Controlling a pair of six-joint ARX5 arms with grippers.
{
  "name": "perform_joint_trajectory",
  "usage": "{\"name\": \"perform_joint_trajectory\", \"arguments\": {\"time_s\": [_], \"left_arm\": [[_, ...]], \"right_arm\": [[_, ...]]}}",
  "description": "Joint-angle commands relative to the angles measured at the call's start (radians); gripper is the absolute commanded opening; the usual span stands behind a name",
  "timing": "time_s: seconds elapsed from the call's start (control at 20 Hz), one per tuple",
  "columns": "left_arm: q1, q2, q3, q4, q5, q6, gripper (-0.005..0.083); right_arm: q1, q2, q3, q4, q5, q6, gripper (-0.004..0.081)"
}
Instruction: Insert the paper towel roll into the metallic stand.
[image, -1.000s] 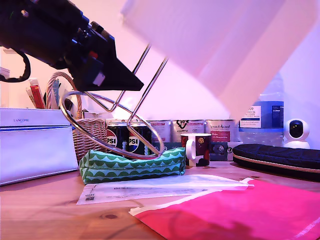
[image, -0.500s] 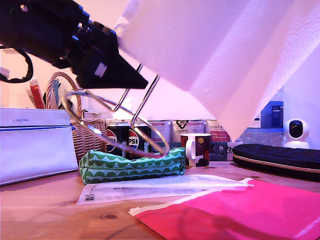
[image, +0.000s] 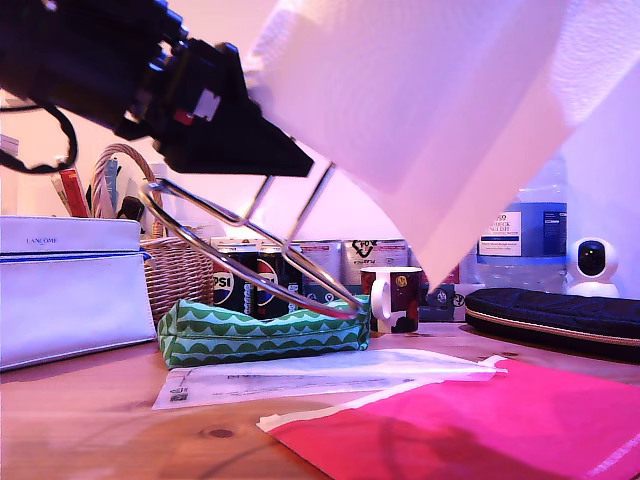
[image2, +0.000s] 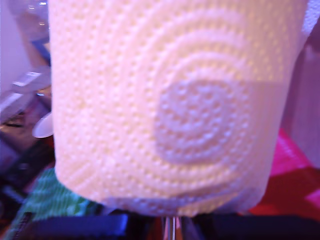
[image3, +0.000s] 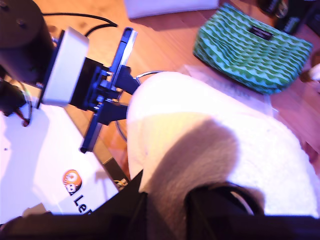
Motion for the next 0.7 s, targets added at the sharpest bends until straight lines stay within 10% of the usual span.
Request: {"name": "perform_joint_trajectory", "arguments": {"time_s": [0.0,0.65], "left_arm": [[0.004,0.017,0.005,0.046,0.031,-0.027,-0.0024],[0.037,0.33,0.005,0.338,0.175,-0.175,-0.0024]], "right_arm": [[-0.024,0.009,0.01,0.008,0.069,-0.006,-0.0012],[-0.024,0.026,0.01,-0.019,0.239,0.001,-0.0012]]}}
